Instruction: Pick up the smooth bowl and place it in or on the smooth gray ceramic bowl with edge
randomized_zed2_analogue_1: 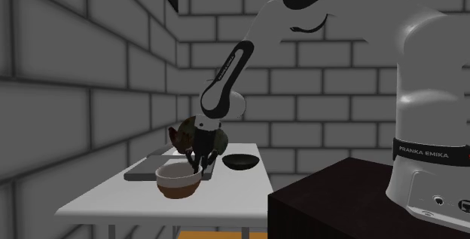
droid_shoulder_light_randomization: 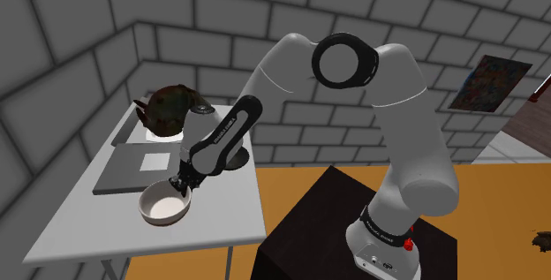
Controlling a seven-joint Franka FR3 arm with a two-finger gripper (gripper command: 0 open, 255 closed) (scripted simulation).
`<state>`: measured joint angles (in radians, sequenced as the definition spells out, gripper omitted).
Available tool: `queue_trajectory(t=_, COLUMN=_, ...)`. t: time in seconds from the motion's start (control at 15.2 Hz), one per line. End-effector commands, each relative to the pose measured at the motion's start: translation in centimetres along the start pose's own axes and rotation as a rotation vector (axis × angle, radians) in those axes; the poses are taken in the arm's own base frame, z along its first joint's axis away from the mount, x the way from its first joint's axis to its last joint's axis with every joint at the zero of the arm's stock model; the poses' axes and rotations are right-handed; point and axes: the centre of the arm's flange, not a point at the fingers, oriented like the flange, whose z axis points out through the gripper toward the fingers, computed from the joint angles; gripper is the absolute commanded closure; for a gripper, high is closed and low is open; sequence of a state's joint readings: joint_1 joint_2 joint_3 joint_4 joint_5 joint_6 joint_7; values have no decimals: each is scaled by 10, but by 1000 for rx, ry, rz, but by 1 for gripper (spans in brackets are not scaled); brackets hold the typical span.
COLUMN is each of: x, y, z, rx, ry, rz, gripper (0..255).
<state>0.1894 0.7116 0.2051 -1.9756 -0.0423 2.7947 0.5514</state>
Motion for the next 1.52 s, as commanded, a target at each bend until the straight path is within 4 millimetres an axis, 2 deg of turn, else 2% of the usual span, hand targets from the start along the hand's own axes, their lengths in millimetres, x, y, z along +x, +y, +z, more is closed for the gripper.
queue_trajectory(t=0.0, x=0, y=-2, z=-8, rx=0, ry=0, rz=0, gripper=255)
queue_trajectory(t=1.39, x=5, y=-19, z=-117, rx=0, ry=0, rz=0, gripper=255)
queue_trajectory(t=1.45, x=9, y=-7, z=-120, rx=0, ry=0, rz=0, gripper=255)
